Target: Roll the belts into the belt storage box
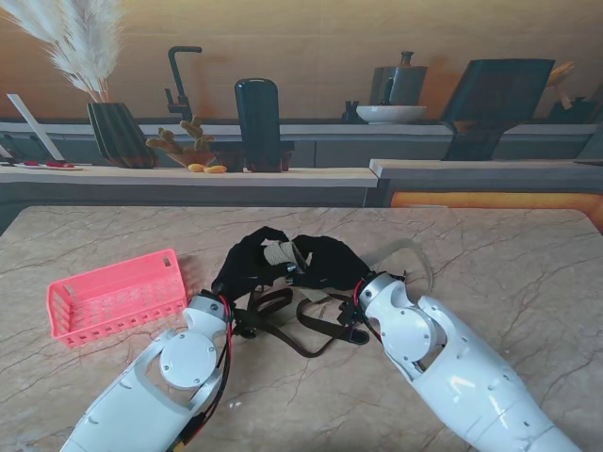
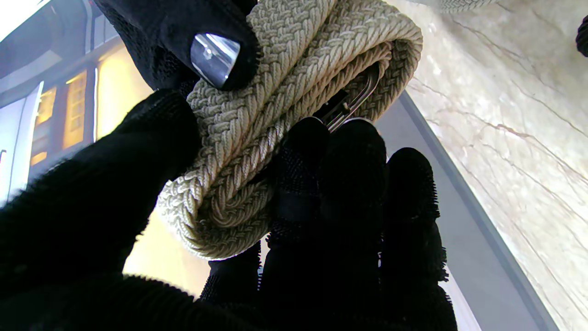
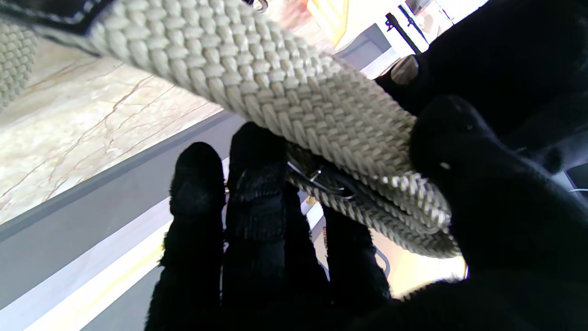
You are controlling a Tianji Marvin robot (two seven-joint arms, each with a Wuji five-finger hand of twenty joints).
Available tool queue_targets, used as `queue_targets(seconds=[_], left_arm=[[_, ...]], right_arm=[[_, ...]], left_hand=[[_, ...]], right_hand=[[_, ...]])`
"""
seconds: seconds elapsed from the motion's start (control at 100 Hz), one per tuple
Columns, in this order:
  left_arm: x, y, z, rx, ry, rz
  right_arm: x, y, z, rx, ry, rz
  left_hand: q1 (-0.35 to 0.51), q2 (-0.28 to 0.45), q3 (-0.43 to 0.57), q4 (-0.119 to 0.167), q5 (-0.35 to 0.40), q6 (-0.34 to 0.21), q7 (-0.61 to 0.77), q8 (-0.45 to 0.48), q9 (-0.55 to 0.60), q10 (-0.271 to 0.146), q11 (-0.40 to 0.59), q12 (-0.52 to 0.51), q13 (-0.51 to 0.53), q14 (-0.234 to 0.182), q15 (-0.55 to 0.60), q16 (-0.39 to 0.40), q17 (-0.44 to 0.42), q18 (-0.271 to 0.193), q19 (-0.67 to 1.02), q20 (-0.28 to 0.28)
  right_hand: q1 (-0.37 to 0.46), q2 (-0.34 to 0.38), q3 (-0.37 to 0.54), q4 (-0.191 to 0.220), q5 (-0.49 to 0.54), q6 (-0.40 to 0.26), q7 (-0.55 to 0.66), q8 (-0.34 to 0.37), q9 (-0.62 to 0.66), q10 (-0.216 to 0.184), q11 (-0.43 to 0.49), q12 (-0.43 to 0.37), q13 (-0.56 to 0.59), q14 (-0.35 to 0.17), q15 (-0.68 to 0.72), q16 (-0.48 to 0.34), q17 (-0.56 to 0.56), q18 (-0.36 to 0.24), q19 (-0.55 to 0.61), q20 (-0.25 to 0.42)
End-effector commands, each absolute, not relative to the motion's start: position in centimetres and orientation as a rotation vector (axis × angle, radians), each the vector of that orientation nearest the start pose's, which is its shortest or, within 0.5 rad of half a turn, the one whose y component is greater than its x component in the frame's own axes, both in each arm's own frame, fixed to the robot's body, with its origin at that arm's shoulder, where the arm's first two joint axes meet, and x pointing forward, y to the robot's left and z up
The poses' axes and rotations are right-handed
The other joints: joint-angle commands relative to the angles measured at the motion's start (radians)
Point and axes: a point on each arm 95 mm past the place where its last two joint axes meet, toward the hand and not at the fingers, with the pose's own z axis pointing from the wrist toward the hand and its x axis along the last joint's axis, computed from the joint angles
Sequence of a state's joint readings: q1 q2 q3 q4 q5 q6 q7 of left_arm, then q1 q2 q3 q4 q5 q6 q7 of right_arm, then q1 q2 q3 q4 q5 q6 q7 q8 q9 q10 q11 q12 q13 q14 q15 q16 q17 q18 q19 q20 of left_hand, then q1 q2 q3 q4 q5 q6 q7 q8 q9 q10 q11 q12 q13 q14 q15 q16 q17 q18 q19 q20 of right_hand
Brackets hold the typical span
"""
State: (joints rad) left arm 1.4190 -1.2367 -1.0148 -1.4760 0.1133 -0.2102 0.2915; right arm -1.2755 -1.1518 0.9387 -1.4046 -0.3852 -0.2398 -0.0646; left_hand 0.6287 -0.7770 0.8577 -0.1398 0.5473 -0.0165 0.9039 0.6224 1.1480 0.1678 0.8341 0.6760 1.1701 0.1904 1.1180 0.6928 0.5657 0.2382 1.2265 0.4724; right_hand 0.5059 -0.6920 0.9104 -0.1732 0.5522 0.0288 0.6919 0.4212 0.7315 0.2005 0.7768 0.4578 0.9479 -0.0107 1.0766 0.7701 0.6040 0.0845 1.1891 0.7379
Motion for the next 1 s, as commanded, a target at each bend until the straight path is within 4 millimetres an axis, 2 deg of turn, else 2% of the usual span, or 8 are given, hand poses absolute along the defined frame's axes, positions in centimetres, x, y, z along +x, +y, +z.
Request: queue_targets(seconds=[0.0, 0.11, 0.22, 0.33, 0.54, 0.64, 0.75, 0.99], left_arm=[[42.0, -9.3, -29.8, -1.785, 0.695, -2.399], [41.9, -9.4, -29.8, -1.801, 0.677, -2.399], [41.9, -9.3, -30.0, -1.802, 0.679, -2.385], [42.0, -9.2, -30.2, -1.779, 0.661, -2.378], [42.1, -8.8, -30.3, -1.715, 0.645, -2.373], [42.0, -8.8, -30.5, -1.727, 0.667, -2.372], [41.9, -8.9, -30.9, -1.754, 0.757, -2.353], [41.7, -9.5, -31.8, -1.886, 0.884, -2.347]], right_arm=[[43.9, 9.6, -30.9, -1.652, -1.575, -2.383], [43.9, 10.0, -30.9, -1.686, -1.520, -2.387], [43.9, 10.0, -30.7, -1.744, -1.460, -2.425], [43.9, 9.6, -30.3, -1.821, -1.384, -2.455], [43.7, 8.8, -29.5, -1.933, -1.226, -2.478], [43.6, 8.7, -29.3, -1.961, -1.151, -2.477], [43.4, 8.7, -29.1, -1.975, -1.077, -2.451], [43.0, 9.2, -28.9, -1.908, -1.060, -2.436]], left_hand=[[0.111, 0.164, 0.093, 0.113, 0.076, -0.095, 0.182, 0.145, -0.012, -0.083, -0.052, 0.026, -0.025, -0.090, -0.045, 0.013, -0.008, -0.004, -0.005, 0.013], [0.115, 0.174, 0.069, 0.100, 0.069, -0.067, 0.169, 0.128, -0.020, -0.082, -0.056, 0.022, -0.035, -0.082, -0.049, 0.016, -0.022, 0.001, -0.015, 0.013], [0.117, 0.189, -0.092, 0.038, 0.012, -0.017, 0.092, 0.057, -0.106, -0.080, -0.068, 0.037, -0.114, -0.052, -0.069, 0.044, -0.096, 0.027, -0.042, 0.036], [-0.062, 0.351, -0.244, 0.085, -0.082, 0.068, -0.176, 0.013, -0.288, -0.074, -0.127, -0.043, -0.231, -0.013, -0.115, 0.083, -0.198, 0.041, -0.067, 0.083], [-0.087, 0.430, -0.473, 0.101, -0.265, 0.060, -0.442, -0.104, -0.622, -0.033, -0.400, -0.152, -0.571, 0.015, -0.444, 0.041, -0.382, 0.040, -0.192, 0.115], [-0.090, 0.415, -0.490, 0.104, -0.283, 0.072, -0.511, -0.137, -0.759, 0.005, -0.506, -0.226, -0.745, 0.014, -0.642, -0.055, -0.445, 0.031, -0.296, 0.108], [-0.110, 0.368, -0.437, 0.096, -0.298, 0.103, -0.598, -0.194, -0.843, 0.047, -0.588, -0.300, -0.857, 0.015, -0.801, -0.180, -0.487, 0.020, -0.452, 0.066], [-0.153, 0.306, -0.355, 0.081, -0.303, 0.126, -0.690, -0.272, -0.836, 0.079, -0.637, -0.374, -0.868, 0.022, -0.903, -0.310, -0.485, 0.014, -0.597, -0.007]], right_hand=[[0.090, 0.044, 0.021, -0.067, 0.139, -0.196, 0.260, -0.112, 0.123, -0.054, 0.014, -0.004, 0.057, 0.012, -0.023, -0.019, 0.029, 0.012, 0.056, 0.021], [0.221, 0.129, -0.025, -0.061, 0.292, -0.218, 0.351, -0.208, 0.303, -0.077, -0.009, -0.031, 0.125, 0.059, -0.010, -0.012, 0.053, 0.048, 0.087, 0.025], [0.223, 0.110, -0.013, -0.059, 0.328, -0.209, 0.348, -0.237, 0.350, -0.077, -0.032, -0.044, 0.156, 0.069, -0.007, -0.010, 0.071, 0.058, 0.106, 0.026], [0.213, 0.103, -0.002, -0.062, 0.337, -0.222, 0.349, -0.247, 0.362, -0.084, -0.040, -0.050, 0.166, 0.066, -0.002, -0.008, 0.079, 0.057, 0.116, 0.024], [0.197, 0.115, -0.006, -0.067, 0.329, -0.250, 0.353, -0.247, 0.359, -0.090, -0.043, -0.050, 0.165, 0.053, 0.011, -0.004, 0.078, 0.047, 0.125, 0.020], [0.167, 0.130, -0.024, -0.071, 0.316, -0.329, 0.356, -0.235, 0.327, -0.095, -0.025, -0.033, 0.147, 0.029, 0.028, 0.001, 0.071, 0.026, 0.127, 0.011], [0.130, 0.150, -0.052, -0.075, 0.300, -0.433, 0.345, -0.209, 0.130, -0.052, 0.036, 0.019, 0.077, -0.037, 0.136, 0.047, 0.029, -0.020, 0.142, 0.017], [0.113, 0.175, -0.082, -0.074, 0.278, -0.503, 0.344, -0.199, -0.117, -0.073, -0.089, -0.063, 0.047, -0.101, 0.245, 0.038, -0.001, -0.068, 0.137, 0.013]])
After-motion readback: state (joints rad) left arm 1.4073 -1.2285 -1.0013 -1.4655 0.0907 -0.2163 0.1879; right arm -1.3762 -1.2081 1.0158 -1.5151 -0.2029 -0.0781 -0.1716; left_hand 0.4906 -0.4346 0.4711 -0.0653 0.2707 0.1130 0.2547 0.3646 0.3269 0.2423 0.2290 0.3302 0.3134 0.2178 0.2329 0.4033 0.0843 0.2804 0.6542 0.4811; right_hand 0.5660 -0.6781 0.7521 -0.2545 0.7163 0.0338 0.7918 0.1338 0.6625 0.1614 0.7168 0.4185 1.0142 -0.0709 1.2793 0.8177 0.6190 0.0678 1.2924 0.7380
